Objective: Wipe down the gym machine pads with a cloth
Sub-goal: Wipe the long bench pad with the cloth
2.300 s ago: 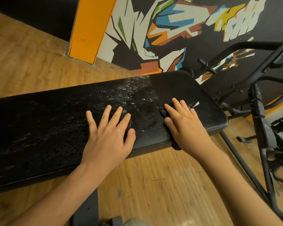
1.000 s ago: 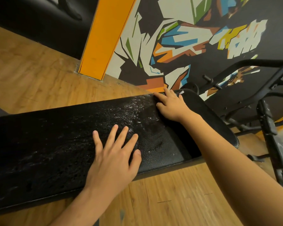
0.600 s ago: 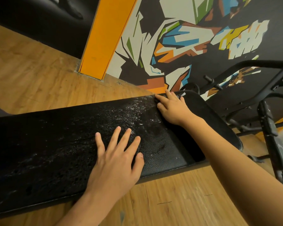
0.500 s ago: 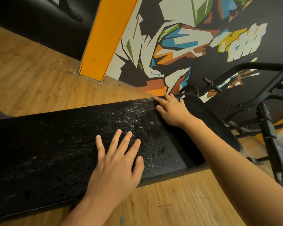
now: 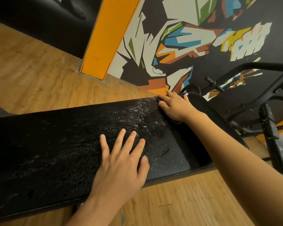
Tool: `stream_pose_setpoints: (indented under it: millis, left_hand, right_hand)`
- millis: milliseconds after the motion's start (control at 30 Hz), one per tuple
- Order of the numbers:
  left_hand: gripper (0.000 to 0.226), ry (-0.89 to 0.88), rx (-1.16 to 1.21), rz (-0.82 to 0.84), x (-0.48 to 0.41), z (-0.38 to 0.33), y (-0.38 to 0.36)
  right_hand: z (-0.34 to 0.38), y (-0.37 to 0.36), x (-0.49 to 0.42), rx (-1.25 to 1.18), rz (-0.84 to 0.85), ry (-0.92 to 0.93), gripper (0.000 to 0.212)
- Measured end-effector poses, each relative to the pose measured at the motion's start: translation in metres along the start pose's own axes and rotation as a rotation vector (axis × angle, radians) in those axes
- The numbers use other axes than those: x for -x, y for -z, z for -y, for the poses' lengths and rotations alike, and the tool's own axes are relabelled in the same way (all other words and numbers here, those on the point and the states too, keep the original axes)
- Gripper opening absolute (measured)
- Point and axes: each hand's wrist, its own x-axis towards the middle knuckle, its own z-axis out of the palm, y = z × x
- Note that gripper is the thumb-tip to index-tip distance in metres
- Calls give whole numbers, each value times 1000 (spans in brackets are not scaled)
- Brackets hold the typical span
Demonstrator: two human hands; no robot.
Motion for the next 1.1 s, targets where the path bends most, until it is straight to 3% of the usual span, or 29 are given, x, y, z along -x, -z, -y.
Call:
stream_pose_setpoints:
  millis: [367,600,933,1100]
  left_hand:
    - [55,21,20,20,1,-1,1]
    - [54,18,14,10,0,-1,1]
    - [57,30,32,46,0,-2,4]
    - [57,23,25,49,0,-1,4]
  right_hand:
    - [8,-14,36,-64,-77,-50,53]
    - [15,-5,-19,-50,-38,-95,52]
    - [8,-15,50,-92,-37,-9,55]
    - [8,-10,17,-85,-48,12,52]
